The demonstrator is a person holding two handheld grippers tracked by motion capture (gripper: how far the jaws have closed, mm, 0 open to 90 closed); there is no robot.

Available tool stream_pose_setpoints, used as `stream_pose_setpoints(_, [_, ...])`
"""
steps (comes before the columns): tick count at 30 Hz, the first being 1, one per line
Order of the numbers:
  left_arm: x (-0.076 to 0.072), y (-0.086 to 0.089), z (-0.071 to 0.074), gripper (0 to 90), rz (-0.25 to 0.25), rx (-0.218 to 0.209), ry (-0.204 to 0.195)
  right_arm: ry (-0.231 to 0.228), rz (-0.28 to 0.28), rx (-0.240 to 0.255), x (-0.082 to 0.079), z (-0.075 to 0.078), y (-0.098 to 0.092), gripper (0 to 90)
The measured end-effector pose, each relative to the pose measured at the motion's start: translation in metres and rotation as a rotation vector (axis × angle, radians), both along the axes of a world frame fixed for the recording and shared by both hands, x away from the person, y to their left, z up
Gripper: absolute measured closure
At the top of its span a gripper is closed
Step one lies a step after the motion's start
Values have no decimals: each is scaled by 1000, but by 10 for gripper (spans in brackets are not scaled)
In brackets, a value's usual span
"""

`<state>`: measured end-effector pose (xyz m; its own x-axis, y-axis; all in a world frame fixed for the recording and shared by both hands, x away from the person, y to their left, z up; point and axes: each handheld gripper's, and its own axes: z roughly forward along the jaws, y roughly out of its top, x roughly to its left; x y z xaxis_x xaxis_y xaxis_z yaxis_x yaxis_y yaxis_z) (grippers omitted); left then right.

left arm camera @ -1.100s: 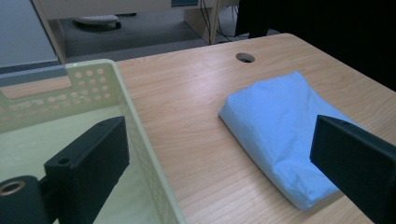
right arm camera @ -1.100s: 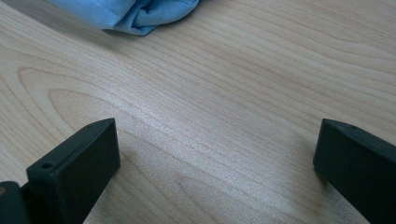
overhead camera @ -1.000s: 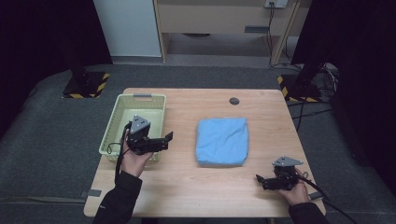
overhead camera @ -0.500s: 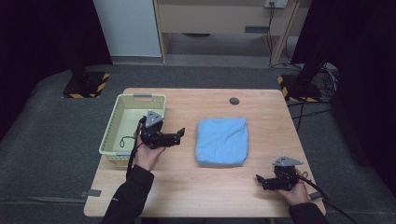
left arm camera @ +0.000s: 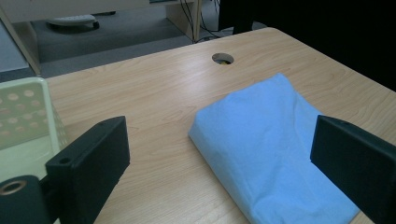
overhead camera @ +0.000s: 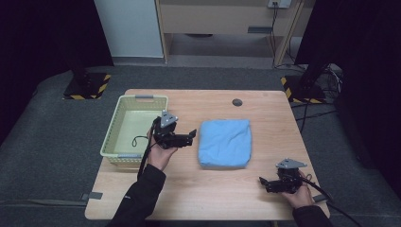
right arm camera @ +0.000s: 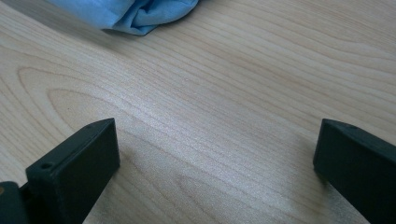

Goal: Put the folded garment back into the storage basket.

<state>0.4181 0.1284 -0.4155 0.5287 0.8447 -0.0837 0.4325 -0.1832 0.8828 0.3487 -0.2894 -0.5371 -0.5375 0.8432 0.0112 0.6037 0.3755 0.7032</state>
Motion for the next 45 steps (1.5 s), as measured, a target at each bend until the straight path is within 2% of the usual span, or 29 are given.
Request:
stream_pose_setpoints(11, [11, -17, -14, 42, -14, 17, 20, 1, 0, 1, 0, 0, 0, 4])
stream_pose_setpoints(21, [19, -35, -29, 42, -21, 56, 36, 1, 0, 2, -1, 0, 0, 4])
stream_pose_setpoints(28, [23, -46, -39, 48, -24, 54, 29, 1, 2, 1, -1, 0, 0, 4])
stream_pose_setpoints(31, [26, -50, -45, 48, -22, 46, 42, 1, 2, 2, -1, 0, -1, 4])
stream_pose_setpoints(45, [36, -60, -68, 50, -12, 62, 93, -2, 4, 1, -1, 0, -1, 4])
